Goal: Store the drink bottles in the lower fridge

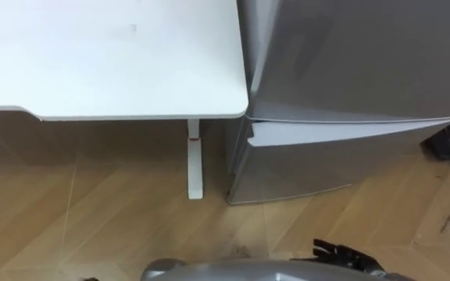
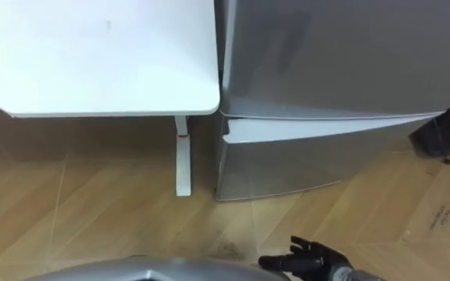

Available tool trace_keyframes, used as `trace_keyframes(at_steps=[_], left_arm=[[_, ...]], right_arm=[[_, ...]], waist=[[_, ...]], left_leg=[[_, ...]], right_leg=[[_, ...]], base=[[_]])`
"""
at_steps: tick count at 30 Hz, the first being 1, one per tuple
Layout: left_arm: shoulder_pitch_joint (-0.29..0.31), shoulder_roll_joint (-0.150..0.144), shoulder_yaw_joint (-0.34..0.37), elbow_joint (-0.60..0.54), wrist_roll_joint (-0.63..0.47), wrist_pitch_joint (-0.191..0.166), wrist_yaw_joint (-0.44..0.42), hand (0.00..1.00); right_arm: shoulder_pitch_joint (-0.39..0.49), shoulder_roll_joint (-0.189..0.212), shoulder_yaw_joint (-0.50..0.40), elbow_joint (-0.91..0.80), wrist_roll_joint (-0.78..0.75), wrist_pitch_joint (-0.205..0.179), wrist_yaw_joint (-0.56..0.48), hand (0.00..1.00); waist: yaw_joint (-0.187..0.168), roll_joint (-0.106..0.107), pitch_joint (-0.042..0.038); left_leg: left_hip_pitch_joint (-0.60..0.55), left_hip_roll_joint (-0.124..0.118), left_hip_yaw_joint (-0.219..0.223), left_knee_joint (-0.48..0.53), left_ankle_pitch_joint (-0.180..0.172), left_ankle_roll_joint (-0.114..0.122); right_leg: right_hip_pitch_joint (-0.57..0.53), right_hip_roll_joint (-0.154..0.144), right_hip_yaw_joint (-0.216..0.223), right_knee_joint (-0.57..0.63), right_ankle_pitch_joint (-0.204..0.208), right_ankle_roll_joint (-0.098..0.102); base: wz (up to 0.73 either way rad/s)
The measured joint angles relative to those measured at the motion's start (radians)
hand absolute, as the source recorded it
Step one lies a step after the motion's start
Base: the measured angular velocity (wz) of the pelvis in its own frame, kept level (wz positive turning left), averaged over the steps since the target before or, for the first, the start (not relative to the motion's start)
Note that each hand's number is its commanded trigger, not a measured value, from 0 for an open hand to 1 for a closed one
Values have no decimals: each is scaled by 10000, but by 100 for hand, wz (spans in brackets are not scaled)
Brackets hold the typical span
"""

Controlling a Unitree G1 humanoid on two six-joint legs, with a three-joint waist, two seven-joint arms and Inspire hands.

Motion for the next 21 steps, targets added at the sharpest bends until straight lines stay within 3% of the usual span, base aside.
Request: trace_keyframes(at_steps=[6,12,21], left_arm=[[138,-271,359,12,19,289,78,0],[355,-432,513,32,429,292,170,0],[488,-493,547,-52,441,294,98,0]], right_arm=[[-87,107,-733,970,725,225,-817,0],[-157,158,-1377,1411,463,310,-1393,0],[-266,138,-1442,1444,-688,324,-2565,0]], waist=[[-306,79,3],[-504,118,4],[-539,173,-36]], left_leg=[[125,-144,-406,-6,6,10],[516,-266,-389,-7,6,10],[617,-346,-313,-5,6,11]], right_leg=[[303,-137,-349,-1,-144,87],[568,-278,-317,29,-337,196],[708,-355,-282,148,-386,256]], base=[[20],[0],[0]])
